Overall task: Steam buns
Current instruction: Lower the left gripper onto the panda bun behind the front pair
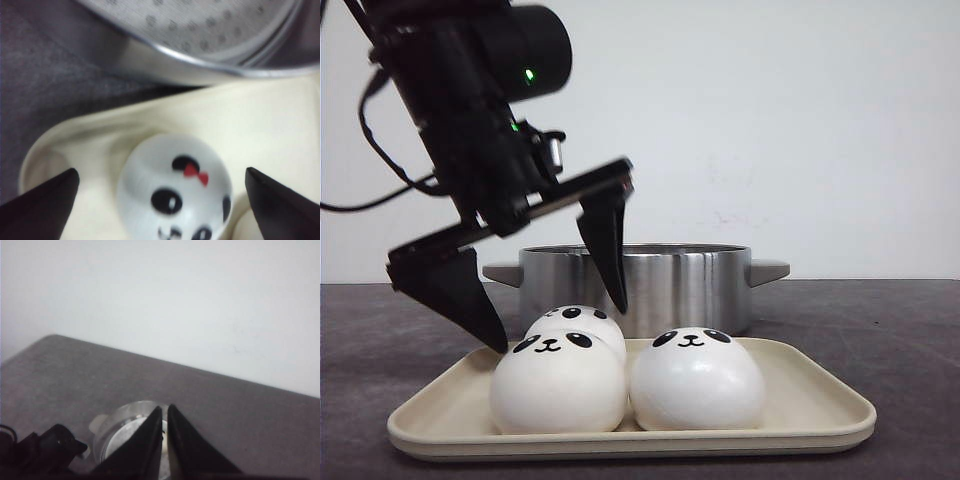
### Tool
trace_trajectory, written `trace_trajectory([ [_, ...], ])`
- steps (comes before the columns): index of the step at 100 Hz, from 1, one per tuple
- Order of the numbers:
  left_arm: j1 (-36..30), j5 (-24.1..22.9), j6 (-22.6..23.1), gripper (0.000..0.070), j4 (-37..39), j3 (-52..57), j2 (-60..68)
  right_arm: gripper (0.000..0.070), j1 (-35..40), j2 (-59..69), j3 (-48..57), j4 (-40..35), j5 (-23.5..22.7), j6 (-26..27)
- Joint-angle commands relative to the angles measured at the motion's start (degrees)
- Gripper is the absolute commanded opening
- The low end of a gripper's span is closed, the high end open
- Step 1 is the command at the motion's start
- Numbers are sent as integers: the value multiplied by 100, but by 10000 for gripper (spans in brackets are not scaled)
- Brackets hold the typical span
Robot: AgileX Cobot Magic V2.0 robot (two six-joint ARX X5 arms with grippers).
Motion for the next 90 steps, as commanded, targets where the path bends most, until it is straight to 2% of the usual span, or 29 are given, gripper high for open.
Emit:
trace_trajectory([
  [1,-81,-24,-225,677,127,138,190,9,61,76,109,7,-11,96],
  [31,-221,-129,-175,671,140,138,466,9,61,76,107,-92,46,101],
  [37,-249,-208,-175,651,151,138,466,9,61,76,107,-92,46,101],
  [41,-264,-245,-162,601,138,138,466,9,61,76,107,-92,46,101],
  [47,-278,-238,-63,472,101,138,466,9,61,76,107,-92,46,101],
  [63,-319,-304,157,11,-35,138,466,9,61,76,107,-122,46,190],
  [90,-330,-354,227,0,20,140,125,9,61,76,107,-247,48,249],
])
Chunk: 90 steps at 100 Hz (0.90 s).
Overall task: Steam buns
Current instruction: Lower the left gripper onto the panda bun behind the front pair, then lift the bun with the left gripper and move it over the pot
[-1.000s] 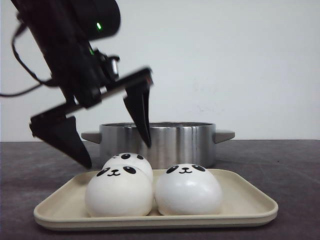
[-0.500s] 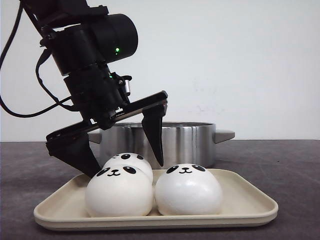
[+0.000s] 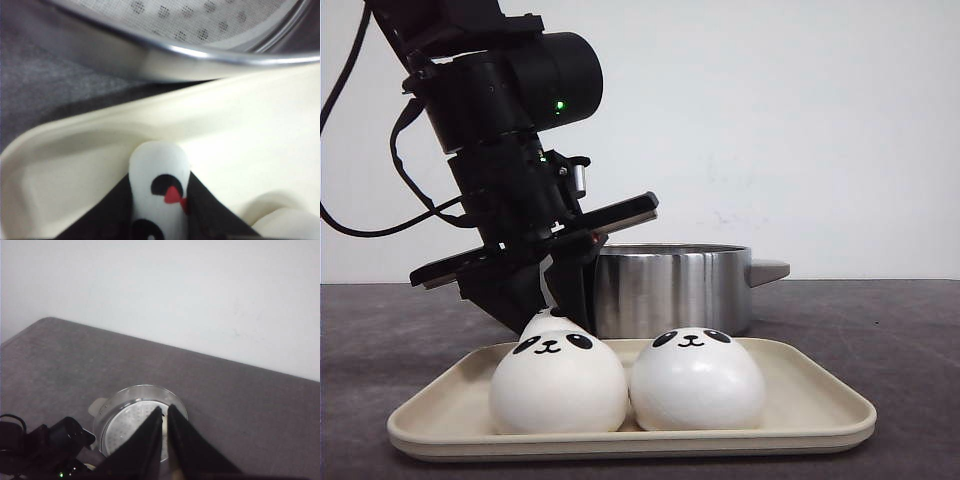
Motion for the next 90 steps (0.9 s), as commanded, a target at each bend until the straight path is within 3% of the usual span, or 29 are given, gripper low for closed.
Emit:
trace_trajectory([
  [1,-70,-50,116,0,37,57,-179,9,57,44,109,50,15,105],
  [29,-341,-72,120,0,179,57,-1840,9,57,48,109,59,15,-20],
  [48,-350,-481,98,1,1058,129,-2662,9,57,52,109,120,13,-98],
  [56,-236,-664,155,0,1165,339,-2682,9,57,59,109,210,7,-96],
  [90,507,-638,590,0,1150,1469,-1429,9,57,66,107,269,7,-96],
])
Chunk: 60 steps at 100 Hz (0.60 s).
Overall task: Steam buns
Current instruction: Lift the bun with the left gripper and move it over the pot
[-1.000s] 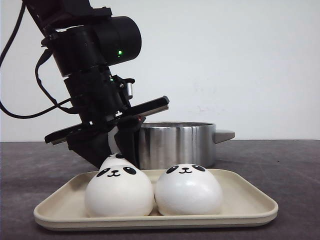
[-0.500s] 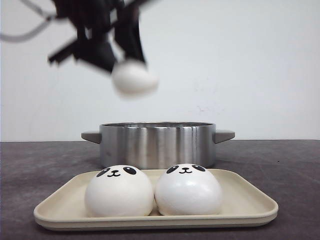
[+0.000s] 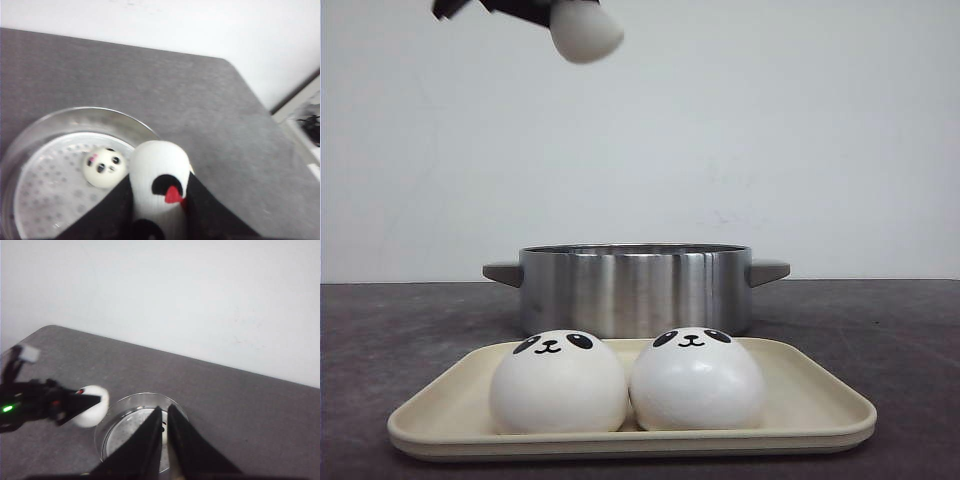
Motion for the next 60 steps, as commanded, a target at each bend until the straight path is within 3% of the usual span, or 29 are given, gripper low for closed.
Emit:
trace_trajectory([
  [1,92,-2,144,0,28,240,407,9,57,59,107,68,4,-48],
  [60,704,20,-35,3,400,896,2828,9,57,166,103,-20,2,-236],
])
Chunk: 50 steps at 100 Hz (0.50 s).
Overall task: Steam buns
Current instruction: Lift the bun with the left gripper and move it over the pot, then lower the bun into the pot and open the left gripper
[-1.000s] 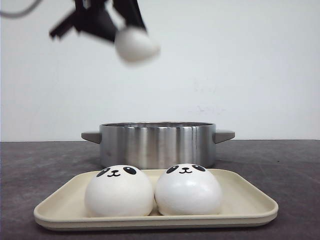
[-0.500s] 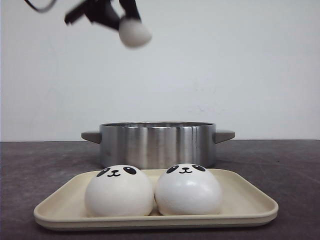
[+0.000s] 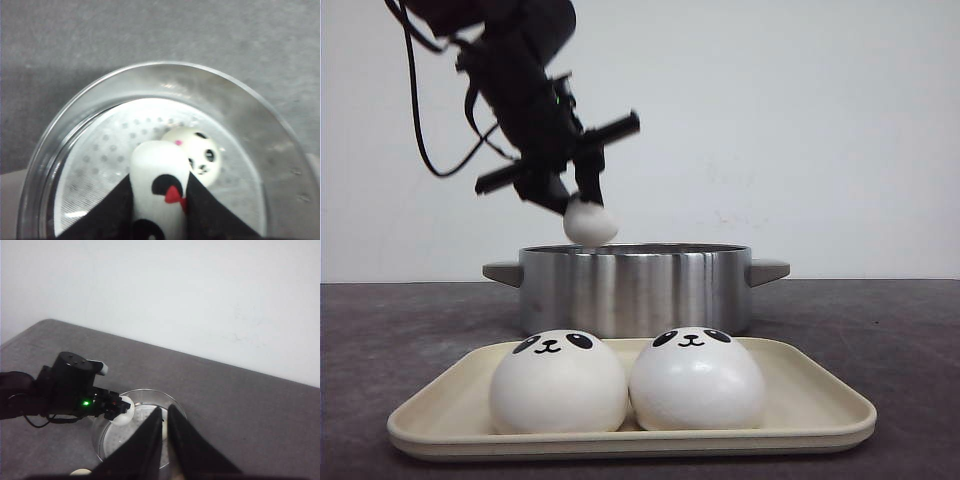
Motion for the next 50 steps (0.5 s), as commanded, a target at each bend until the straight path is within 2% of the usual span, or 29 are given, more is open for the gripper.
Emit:
trace_trajectory([
  [1,7,4,-28,4,127,205,232,9,57,59,103,13,4,-101],
  [7,26,7,-46,67,205,205,332,9,57,59,103,13,2,-101],
  [18,39,4,-42,286,249,205,439,9,57,59,103,15,4,-103],
  [23,39,4,-37,322,247,205,472,9,57,59,103,13,4,-103],
  [39,39,4,-37,334,254,205,498,9,57,59,103,22,4,-103],
  [50,39,4,-37,496,284,205,498,9,57,59,103,22,4,-103],
])
